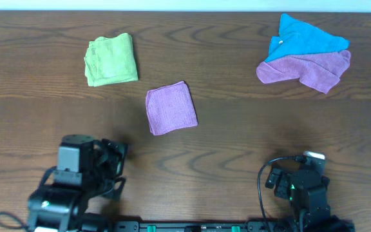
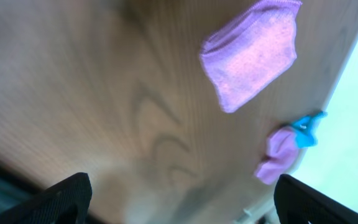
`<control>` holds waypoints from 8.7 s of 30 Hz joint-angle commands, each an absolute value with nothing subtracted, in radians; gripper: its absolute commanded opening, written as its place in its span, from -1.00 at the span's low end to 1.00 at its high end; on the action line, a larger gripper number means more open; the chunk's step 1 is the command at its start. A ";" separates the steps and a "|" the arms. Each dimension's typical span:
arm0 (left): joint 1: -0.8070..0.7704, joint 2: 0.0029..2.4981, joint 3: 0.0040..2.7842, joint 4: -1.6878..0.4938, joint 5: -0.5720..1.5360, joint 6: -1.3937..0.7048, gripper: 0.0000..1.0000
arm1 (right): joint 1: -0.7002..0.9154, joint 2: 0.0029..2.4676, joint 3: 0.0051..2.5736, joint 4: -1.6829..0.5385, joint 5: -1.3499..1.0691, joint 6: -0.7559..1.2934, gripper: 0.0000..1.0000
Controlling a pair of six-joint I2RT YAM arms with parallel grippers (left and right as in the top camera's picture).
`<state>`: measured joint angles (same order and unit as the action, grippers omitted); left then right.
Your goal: Fold the cloth
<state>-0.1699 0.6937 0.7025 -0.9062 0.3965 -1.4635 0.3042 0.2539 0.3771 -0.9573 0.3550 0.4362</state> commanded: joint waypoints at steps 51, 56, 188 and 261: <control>-0.702 1.902 0.795 0.195 -0.480 -2.083 -0.88 | 0.295 0.248 0.376 -0.959 0.362 0.422 0.99; -0.701 1.867 0.796 0.252 -0.536 -2.083 -0.87 | 0.295 0.248 0.376 -0.959 0.362 0.422 0.98; 0.037 1.919 1.141 0.237 -0.059 -1.233 0.90 | 0.295 0.248 0.376 -0.958 0.362 0.422 0.99; 0.012 0.076 0.303 -0.971 -0.007 0.004 0.91 | 0.295 0.248 0.376 -0.959 0.362 0.422 0.98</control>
